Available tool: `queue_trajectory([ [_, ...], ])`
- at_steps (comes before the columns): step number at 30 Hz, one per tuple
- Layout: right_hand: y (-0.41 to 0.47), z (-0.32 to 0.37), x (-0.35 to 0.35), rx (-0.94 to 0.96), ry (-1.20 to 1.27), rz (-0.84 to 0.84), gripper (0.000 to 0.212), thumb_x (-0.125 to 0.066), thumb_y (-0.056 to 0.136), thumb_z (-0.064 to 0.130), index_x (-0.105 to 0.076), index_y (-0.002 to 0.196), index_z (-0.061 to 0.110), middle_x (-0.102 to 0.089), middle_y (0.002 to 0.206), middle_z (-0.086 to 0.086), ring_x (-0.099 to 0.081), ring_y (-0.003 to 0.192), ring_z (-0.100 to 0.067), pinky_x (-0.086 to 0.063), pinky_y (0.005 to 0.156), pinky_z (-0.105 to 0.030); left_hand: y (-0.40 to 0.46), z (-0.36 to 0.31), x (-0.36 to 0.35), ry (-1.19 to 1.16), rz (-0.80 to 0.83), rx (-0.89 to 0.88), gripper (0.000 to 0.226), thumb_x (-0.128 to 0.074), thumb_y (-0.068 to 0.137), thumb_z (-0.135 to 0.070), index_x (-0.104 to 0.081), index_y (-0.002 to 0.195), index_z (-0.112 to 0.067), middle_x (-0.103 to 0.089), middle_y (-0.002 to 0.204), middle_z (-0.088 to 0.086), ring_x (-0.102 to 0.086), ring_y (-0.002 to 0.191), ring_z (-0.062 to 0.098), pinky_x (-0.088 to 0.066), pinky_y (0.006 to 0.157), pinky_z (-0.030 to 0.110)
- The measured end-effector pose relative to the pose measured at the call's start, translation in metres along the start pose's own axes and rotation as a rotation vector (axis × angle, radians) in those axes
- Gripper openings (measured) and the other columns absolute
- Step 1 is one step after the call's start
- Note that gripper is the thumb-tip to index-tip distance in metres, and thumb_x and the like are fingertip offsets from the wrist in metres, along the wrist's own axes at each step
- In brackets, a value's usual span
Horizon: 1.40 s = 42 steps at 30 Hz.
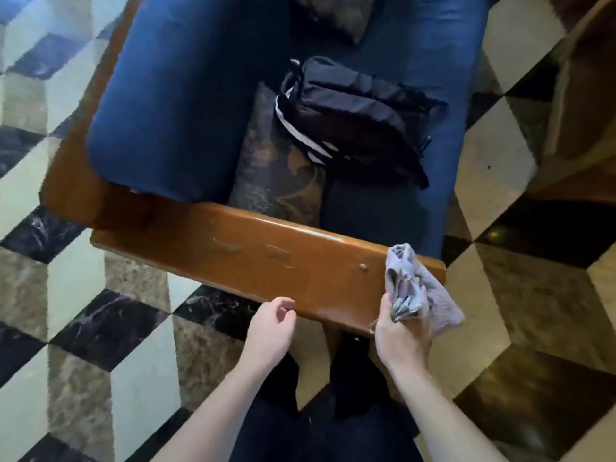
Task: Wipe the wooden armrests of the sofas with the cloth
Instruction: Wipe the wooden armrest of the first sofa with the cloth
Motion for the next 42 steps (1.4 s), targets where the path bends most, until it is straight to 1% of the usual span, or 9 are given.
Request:
queue_trajectory([
  [6, 0.011, 0.020, -0.029, 0.309, -0.163, -0.211, 0.084, -0.039, 0.087, 0.039, -0.018, 0.165, 0.016, -0.020, 0.172, -0.002, -0.017, 0.157, -0.023, 0.002, 0.129, -0.036, 0.045, 0.001, 0.026, 0.307, -0.264, -0.231, 0.057, -0.066, 0.095, -0.040, -0.047, 0.147, -0.027, -0.047, 0.149, 0.001, -0.041, 0.139, 0.020, -0.038, 0.114, 0.039],
  [15, 0.003, 0.060, -0.087, -0.061, 0.184, -0.459, 0.077, -0.035, 0.094, 0.047, -0.022, 0.164, 0.018, -0.022, 0.172, -0.009, -0.016, 0.158, -0.025, 0.000, 0.131, -0.042, 0.089, 0.068, 0.067, -0.079, -0.339, -0.173, 0.045, -0.053, 0.096, -0.046, -0.039, 0.136, -0.031, -0.044, 0.135, -0.006, -0.050, 0.121, 0.015, -0.054, 0.102, 0.043],
  [19, -0.009, 0.076, -0.129, -0.356, 0.580, -0.393, 0.084, -0.040, 0.080, 0.065, -0.042, 0.154, 0.027, -0.043, 0.159, -0.004, -0.036, 0.148, -0.023, -0.024, 0.126, -0.050, 0.109, 0.086, 0.097, -0.117, -0.378, -0.149, 0.038, -0.051, 0.095, -0.046, -0.044, 0.130, -0.034, -0.045, 0.130, -0.010, -0.051, 0.119, 0.016, -0.055, 0.099, 0.046],
  [25, -0.037, 0.153, -0.180, -0.370, 0.942, -0.311, 0.040, -0.054, 0.075, 0.062, -0.066, 0.113, 0.057, -0.069, 0.121, 0.022, -0.064, 0.115, -0.006, -0.050, 0.106, -0.042, 0.133, 0.116, 0.138, -0.246, -0.455, -0.101, 0.031, -0.056, 0.101, -0.029, -0.047, 0.130, -0.030, -0.049, 0.132, -0.006, -0.050, 0.119, 0.013, -0.051, 0.096, 0.031],
  [28, -0.051, 0.176, -0.209, -0.391, 0.874, -0.230, 0.028, -0.048, 0.073, 0.065, -0.066, 0.094, 0.069, -0.071, 0.099, 0.029, -0.065, 0.097, 0.003, -0.052, 0.096, -0.044, 0.143, 0.132, 0.156, -0.315, -0.431, -0.073, 0.032, -0.055, 0.102, -0.029, -0.045, 0.132, -0.031, -0.048, 0.137, -0.001, -0.052, 0.121, 0.014, -0.049, 0.096, 0.027],
  [32, -0.057, 0.192, -0.229, -0.388, 0.757, -0.157, 0.086, -0.043, 0.068, 0.072, -0.056, 0.143, 0.032, -0.056, 0.145, -0.001, -0.050, 0.133, -0.022, -0.040, 0.116, -0.052, 0.156, 0.144, 0.181, -0.315, -0.432, -0.094, 0.032, -0.054, 0.100, -0.031, -0.046, 0.131, -0.027, -0.049, 0.132, 0.001, -0.054, 0.115, 0.016, -0.047, 0.092, 0.025],
  [35, -0.056, 0.197, -0.231, -0.226, 0.583, -0.136, 0.096, -0.038, 0.071, 0.067, -0.038, 0.157, 0.023, -0.043, 0.159, -0.003, -0.038, 0.146, -0.024, -0.029, 0.124, -0.050, 0.160, 0.144, 0.189, -0.280, -0.425, -0.124, 0.031, -0.057, 0.098, -0.025, -0.048, 0.128, -0.022, -0.050, 0.126, 0.000, -0.053, 0.113, 0.018, -0.048, 0.093, 0.032],
  [38, -0.055, 0.200, -0.231, 0.023, 0.251, -0.064, 0.092, -0.035, 0.078, 0.064, -0.009, 0.163, 0.042, -0.008, 0.170, 0.023, -0.007, 0.157, -0.016, 0.003, 0.127, -0.035, 0.156, 0.137, 0.186, -0.205, -0.402, -0.136, 0.034, -0.059, 0.098, -0.023, -0.048, 0.130, -0.021, -0.049, 0.129, 0.000, -0.049, 0.121, 0.021, -0.045, 0.097, 0.035],
  [42, -0.048, 0.189, -0.228, 0.174, 0.081, 0.011, 0.091, -0.043, 0.081, 0.065, 0.000, 0.160, 0.053, 0.001, 0.166, 0.036, -0.001, 0.157, -0.012, 0.002, 0.119, -0.035, 0.146, 0.129, 0.170, -0.109, -0.392, -0.121, 0.044, -0.062, 0.096, -0.023, -0.043, 0.135, -0.021, -0.045, 0.139, 0.001, -0.043, 0.131, 0.025, -0.045, 0.103, 0.042],
])
Point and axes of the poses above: each hand's wrist, its own y-axis towards the middle knuckle, its own x-axis out of the back of the hand, z = x × y, the point moved 8 cm from there along y, towards the middle knuckle
